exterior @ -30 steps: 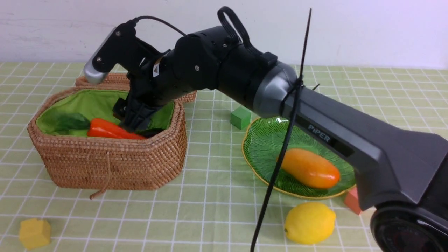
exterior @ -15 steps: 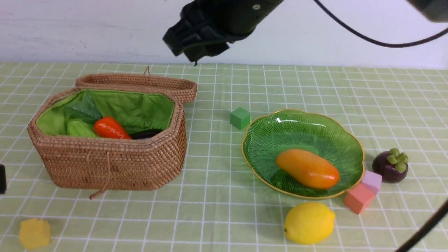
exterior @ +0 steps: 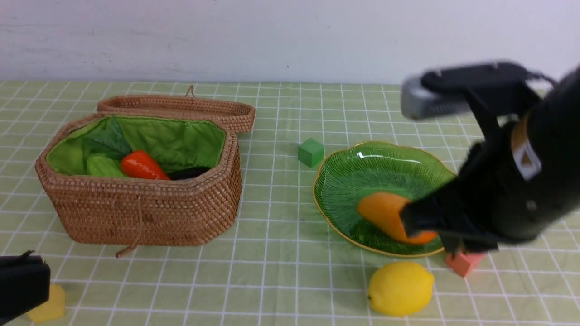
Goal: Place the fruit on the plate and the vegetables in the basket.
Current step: Use the right arm to grab a lemon and put it into the right plate
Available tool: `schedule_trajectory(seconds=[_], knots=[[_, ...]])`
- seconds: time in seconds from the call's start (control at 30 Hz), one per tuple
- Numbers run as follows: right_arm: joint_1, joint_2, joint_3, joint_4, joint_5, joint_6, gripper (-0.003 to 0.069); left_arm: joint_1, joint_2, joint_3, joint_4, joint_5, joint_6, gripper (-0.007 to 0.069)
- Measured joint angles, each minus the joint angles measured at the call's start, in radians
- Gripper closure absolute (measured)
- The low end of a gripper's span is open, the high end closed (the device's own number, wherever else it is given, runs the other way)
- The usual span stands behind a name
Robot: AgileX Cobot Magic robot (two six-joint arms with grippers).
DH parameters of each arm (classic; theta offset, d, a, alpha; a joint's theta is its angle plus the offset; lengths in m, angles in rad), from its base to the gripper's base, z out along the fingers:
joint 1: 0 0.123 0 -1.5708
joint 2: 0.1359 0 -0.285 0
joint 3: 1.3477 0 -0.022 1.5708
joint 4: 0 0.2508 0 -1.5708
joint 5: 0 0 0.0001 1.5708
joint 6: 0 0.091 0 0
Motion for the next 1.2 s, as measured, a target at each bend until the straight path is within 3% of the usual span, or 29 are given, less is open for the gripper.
schedule_trajectory(seconds=[0.03,0.13,0.27,0.37,0.57,0.77,1.2], knots=[[-0.001,-0.006,0.039,-0.009,-0.017,0.045,0.0492,0.0,0.0,0.0,-0.002,0.0,0.0,0.0638],[-0.003,-0.01,0.201,-0.053,-0.143,0.27,0.0302,0.0,0.0,0.0,-0.006,0.0,0.0,0.0638],[-0.005,0.032,0.286,-0.122,-0.315,0.406,0.0069,0.0,0.0,0.0,-0.012,0.01,0.0,0.0638],[-0.032,0.071,0.29,-0.163,-0.394,0.479,-0.0006,0.0,0.0,0.0,-0.025,0.022,0.0,0.0638],[-0.149,0.174,0.29,-0.112,-0.512,0.506,0.0008,0.0,0.0,0.0,-0.047,0.035,0.0,0.0637],[-0.168,0.25,0.29,-0.06,-0.59,0.455,0.0101,0.0,0.0,0.0,-0.051,0.037,0.0,0.0637],[-0.174,0.318,0.278,-0.068,-0.661,0.453,0.0114,0.0,0.0,0.0,-0.051,0.028,0.0,0.0634]])
